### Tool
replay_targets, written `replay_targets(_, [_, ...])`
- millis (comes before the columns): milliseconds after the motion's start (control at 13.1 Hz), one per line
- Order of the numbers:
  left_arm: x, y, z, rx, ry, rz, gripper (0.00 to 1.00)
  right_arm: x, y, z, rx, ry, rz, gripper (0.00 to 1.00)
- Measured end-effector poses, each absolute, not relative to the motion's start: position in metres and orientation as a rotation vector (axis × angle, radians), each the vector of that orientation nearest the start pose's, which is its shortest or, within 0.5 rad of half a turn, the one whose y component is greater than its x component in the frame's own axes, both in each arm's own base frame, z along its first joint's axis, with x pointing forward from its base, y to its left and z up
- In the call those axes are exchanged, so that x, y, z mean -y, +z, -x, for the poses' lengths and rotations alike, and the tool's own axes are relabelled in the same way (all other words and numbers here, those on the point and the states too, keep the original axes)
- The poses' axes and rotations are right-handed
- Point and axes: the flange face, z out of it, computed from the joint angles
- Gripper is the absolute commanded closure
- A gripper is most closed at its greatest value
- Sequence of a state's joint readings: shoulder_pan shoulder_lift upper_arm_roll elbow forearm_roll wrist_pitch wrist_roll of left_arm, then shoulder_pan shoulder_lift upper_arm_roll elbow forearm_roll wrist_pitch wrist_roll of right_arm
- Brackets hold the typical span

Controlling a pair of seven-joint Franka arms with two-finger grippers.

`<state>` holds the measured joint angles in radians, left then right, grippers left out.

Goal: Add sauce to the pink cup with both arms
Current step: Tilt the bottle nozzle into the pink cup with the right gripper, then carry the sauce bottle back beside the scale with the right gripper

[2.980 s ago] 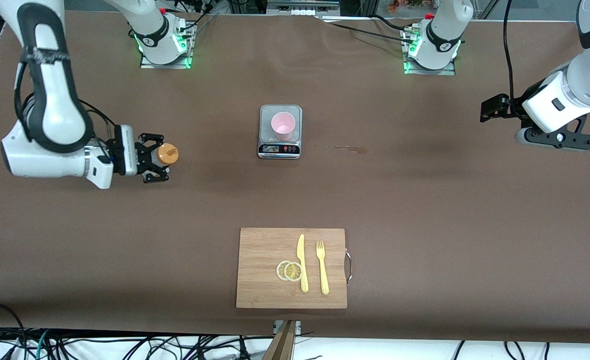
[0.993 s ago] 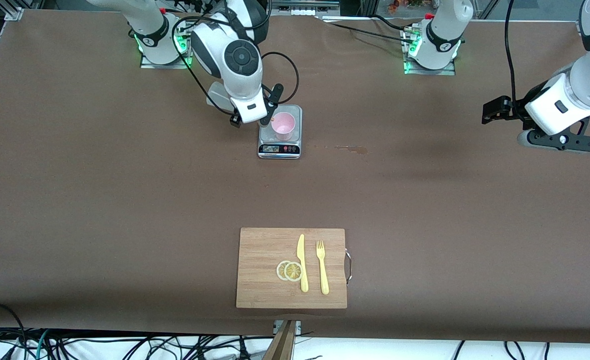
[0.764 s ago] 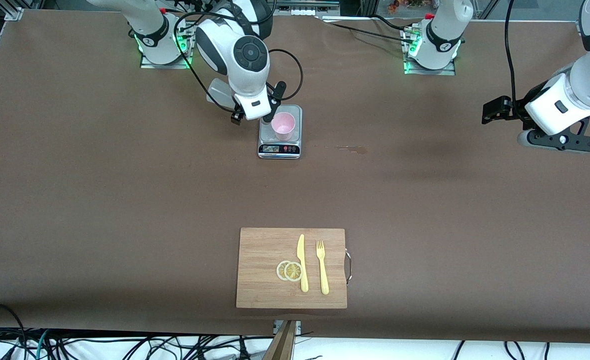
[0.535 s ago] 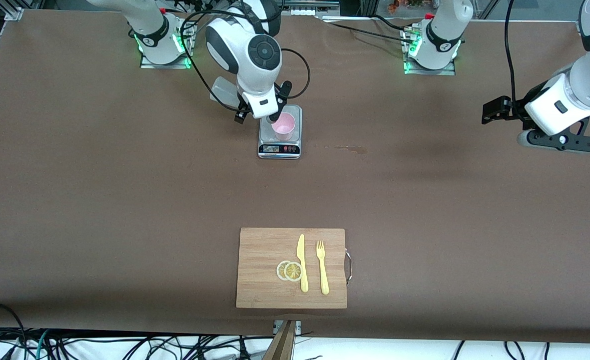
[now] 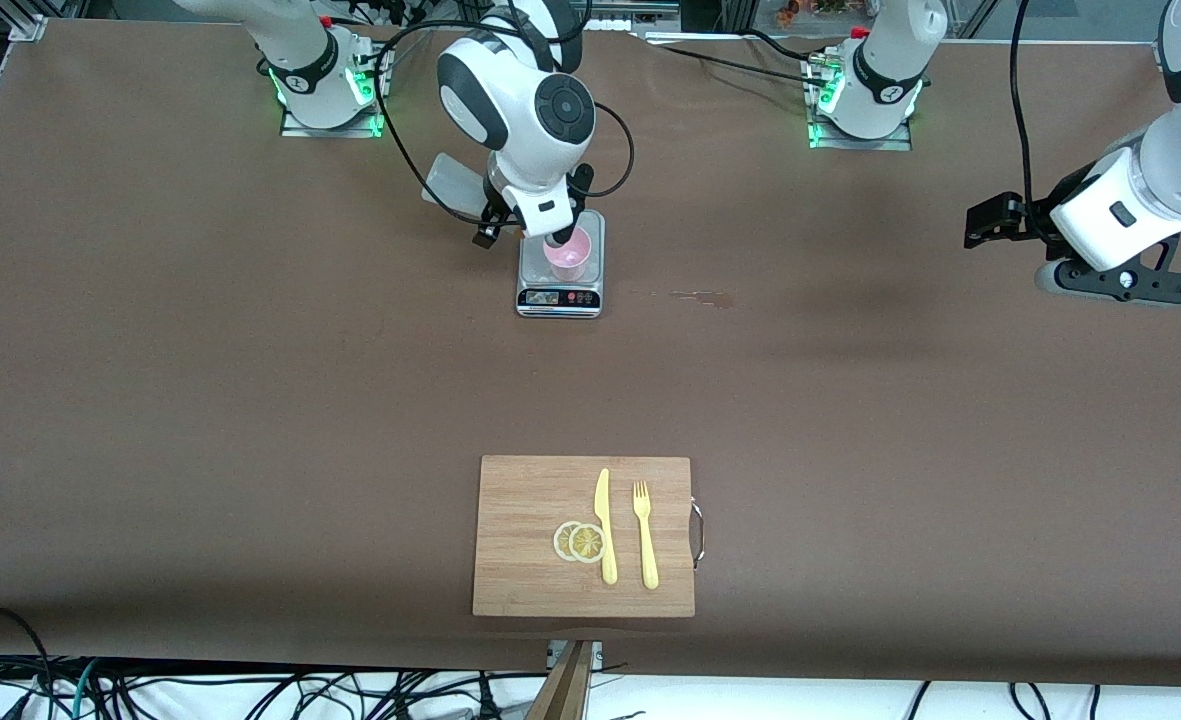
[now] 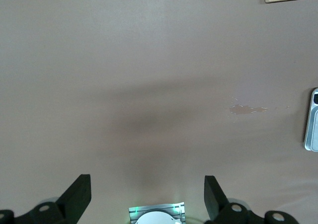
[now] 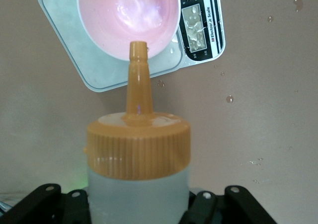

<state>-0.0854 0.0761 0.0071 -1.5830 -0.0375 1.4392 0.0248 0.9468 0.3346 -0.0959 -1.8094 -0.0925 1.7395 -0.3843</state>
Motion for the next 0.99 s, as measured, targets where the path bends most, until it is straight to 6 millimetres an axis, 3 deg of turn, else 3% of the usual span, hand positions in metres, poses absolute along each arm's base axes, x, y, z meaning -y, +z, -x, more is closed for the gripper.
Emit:
replay_targets(306, [0.048, 0.566, -0.557, -0.164, 0.35, 3.149, 0.0, -0.44, 0.354, -0.402, 1.939, 0.591, 2.665, 0.94])
replay_targets(535, [0.048, 0.566, -0.557, -0.163, 0.35, 3.149, 0.0, -0.422, 0.383, -0.429, 1.911, 0.573, 2.629, 0.94])
replay_targets(688, [0.048, 0.566, -0.557, -0.163, 0.35, 3.149, 0.0, -0.387, 0.401, -0.46, 1.881, 0.539, 2.552, 0.94])
replay_targets(993, [0.048, 0.567, -0.557, -0.163, 0.349, 3.149, 0.0, -0.29, 0.42, -0.525, 1.817, 0.416, 2.338, 0.94])
